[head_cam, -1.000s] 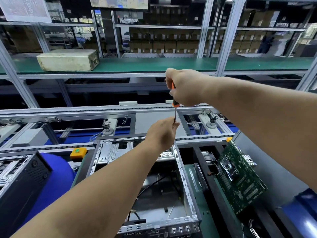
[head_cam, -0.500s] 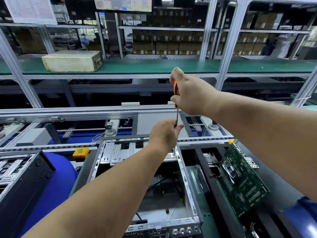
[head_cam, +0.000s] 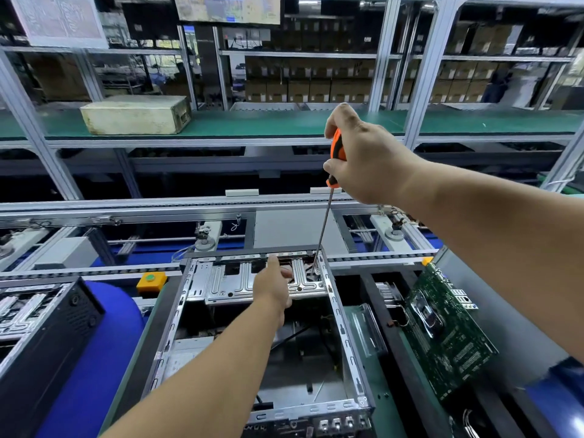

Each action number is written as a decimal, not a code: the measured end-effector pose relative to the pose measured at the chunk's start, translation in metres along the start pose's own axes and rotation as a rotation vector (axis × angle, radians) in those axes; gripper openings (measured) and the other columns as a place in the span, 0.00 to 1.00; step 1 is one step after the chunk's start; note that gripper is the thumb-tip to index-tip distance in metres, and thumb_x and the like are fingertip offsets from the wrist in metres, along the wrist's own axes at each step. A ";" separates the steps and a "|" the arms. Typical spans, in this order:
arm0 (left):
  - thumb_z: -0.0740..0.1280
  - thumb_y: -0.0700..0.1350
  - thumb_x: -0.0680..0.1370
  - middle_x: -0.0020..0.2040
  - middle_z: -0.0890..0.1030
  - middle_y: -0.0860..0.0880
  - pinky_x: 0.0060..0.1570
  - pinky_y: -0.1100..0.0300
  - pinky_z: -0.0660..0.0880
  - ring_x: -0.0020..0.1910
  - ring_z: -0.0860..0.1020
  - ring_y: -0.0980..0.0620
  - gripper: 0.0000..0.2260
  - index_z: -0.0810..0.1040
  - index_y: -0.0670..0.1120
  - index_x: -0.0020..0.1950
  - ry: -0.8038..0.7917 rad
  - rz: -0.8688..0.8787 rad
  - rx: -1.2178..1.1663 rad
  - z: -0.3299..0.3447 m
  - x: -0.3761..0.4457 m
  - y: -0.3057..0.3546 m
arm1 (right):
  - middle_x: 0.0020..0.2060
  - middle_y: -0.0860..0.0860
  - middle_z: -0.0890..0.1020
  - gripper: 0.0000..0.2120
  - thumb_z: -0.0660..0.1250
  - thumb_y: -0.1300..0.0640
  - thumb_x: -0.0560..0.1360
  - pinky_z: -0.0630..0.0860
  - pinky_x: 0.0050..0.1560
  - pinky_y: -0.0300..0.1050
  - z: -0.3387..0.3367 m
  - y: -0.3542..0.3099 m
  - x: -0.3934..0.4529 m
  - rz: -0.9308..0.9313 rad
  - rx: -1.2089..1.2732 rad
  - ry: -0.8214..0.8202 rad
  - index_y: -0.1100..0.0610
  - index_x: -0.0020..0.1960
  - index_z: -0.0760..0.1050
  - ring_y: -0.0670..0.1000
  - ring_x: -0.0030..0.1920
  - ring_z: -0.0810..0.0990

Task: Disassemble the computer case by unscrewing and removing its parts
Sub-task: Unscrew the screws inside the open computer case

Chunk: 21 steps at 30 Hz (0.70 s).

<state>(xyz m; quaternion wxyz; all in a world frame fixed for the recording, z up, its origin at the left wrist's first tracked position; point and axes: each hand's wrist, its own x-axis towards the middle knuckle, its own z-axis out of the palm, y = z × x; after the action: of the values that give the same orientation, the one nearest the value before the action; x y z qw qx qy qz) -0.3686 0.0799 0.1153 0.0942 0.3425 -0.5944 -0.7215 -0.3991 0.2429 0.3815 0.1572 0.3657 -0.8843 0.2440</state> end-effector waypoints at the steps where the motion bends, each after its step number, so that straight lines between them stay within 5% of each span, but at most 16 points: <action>1: 0.57 0.60 0.86 0.33 0.66 0.49 0.23 0.62 0.60 0.29 0.60 0.51 0.25 0.80 0.40 0.47 0.013 -0.030 0.002 -0.004 0.001 -0.006 | 0.41 0.52 0.75 0.14 0.68 0.54 0.80 0.75 0.37 0.50 -0.001 -0.001 0.000 -0.002 0.023 0.008 0.49 0.58 0.63 0.52 0.38 0.76; 6: 0.61 0.43 0.81 0.31 0.62 0.50 0.28 0.58 0.54 0.27 0.56 0.52 0.09 0.80 0.43 0.50 -0.022 -0.071 0.015 -0.016 -0.003 -0.017 | 0.41 0.52 0.75 0.15 0.68 0.54 0.79 0.75 0.39 0.52 0.003 0.001 -0.008 -0.006 0.030 0.011 0.48 0.57 0.62 0.53 0.40 0.77; 11: 0.62 0.41 0.82 0.26 0.65 0.52 0.23 0.61 0.56 0.26 0.55 0.53 0.08 0.80 0.41 0.52 -0.044 -0.075 -0.034 -0.013 -0.005 -0.013 | 0.40 0.49 0.73 0.15 0.69 0.56 0.79 0.67 0.42 0.50 0.015 0.012 -0.022 -0.001 -0.018 0.005 0.50 0.57 0.62 0.49 0.40 0.72; 21: 0.62 0.41 0.83 0.26 0.65 0.51 0.22 0.61 0.61 0.23 0.61 0.54 0.07 0.80 0.41 0.52 -0.076 -0.180 -0.110 -0.003 -0.012 -0.021 | 0.40 0.47 0.73 0.15 0.69 0.56 0.79 0.69 0.42 0.50 0.016 0.016 -0.029 -0.008 0.001 0.028 0.48 0.56 0.63 0.46 0.40 0.72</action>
<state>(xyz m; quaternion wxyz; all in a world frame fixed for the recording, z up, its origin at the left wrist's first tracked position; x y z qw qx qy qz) -0.3521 0.0903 0.1009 0.0251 0.3614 -0.5238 -0.7710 -0.3925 0.2608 0.3498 0.1705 0.3656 -0.8805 0.2490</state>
